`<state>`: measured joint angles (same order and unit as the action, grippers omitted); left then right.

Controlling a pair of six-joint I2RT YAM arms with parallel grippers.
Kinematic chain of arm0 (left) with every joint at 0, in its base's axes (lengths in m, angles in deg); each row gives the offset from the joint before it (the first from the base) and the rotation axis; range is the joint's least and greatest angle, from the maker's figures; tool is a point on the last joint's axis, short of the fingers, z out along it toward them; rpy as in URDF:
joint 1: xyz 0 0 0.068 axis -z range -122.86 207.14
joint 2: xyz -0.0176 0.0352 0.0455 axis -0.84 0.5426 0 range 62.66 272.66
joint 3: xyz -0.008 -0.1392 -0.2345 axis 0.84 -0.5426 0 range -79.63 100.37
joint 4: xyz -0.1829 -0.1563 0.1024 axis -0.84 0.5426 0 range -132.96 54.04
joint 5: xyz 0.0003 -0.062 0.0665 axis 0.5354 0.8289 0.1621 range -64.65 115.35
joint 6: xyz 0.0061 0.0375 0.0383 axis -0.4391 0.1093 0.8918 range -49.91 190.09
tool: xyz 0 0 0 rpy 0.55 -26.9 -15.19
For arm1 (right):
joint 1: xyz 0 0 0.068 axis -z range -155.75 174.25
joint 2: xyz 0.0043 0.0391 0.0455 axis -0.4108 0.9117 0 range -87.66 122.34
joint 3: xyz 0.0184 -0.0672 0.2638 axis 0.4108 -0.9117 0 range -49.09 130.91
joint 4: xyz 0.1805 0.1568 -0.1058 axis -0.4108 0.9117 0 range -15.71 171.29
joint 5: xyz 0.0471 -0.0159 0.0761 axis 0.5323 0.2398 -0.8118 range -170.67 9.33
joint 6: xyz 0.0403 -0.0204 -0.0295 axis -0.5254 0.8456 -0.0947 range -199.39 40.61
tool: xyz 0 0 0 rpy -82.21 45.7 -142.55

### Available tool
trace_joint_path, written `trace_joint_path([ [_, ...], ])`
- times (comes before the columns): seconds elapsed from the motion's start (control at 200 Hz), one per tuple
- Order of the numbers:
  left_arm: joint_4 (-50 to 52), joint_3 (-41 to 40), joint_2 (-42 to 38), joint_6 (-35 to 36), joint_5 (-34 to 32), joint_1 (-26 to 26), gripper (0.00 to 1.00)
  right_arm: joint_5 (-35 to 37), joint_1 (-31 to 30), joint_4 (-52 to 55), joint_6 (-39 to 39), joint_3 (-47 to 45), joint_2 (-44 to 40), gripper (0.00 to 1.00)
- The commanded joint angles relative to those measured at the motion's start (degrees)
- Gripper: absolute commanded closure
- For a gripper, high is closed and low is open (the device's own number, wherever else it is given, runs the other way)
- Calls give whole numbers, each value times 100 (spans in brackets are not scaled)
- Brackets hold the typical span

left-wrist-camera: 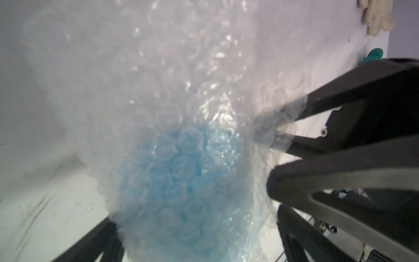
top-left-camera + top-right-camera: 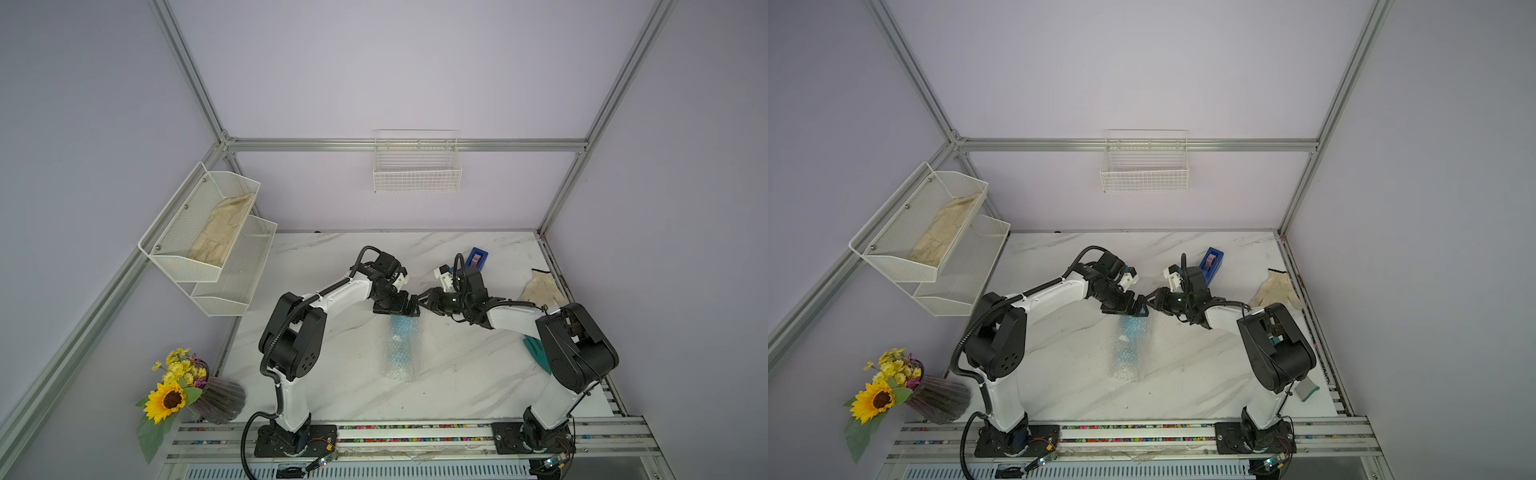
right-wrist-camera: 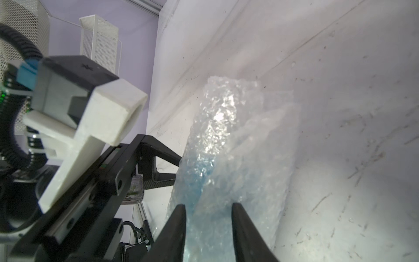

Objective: Wrap wine glasses in bubble wrap
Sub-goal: Stick the tape on the bubble wrap, then pick up the bubble wrap from the center of the board.

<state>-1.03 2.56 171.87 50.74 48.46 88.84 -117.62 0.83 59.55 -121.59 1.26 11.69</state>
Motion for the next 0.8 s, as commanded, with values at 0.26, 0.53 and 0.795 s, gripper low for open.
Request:
trace_joint_path([
  [0.26,113,447,223,53,-403,57,0,-32,-75,-344,-240,41,67,63],
  [0.53,-350,155,154,-40,-134,-14,0,-111,-77,-444,-302,-12,76,63],
  [0.795,-818,-98,87,-125,19,-93,0,-102,-58,-381,-263,-34,-134,62],
])
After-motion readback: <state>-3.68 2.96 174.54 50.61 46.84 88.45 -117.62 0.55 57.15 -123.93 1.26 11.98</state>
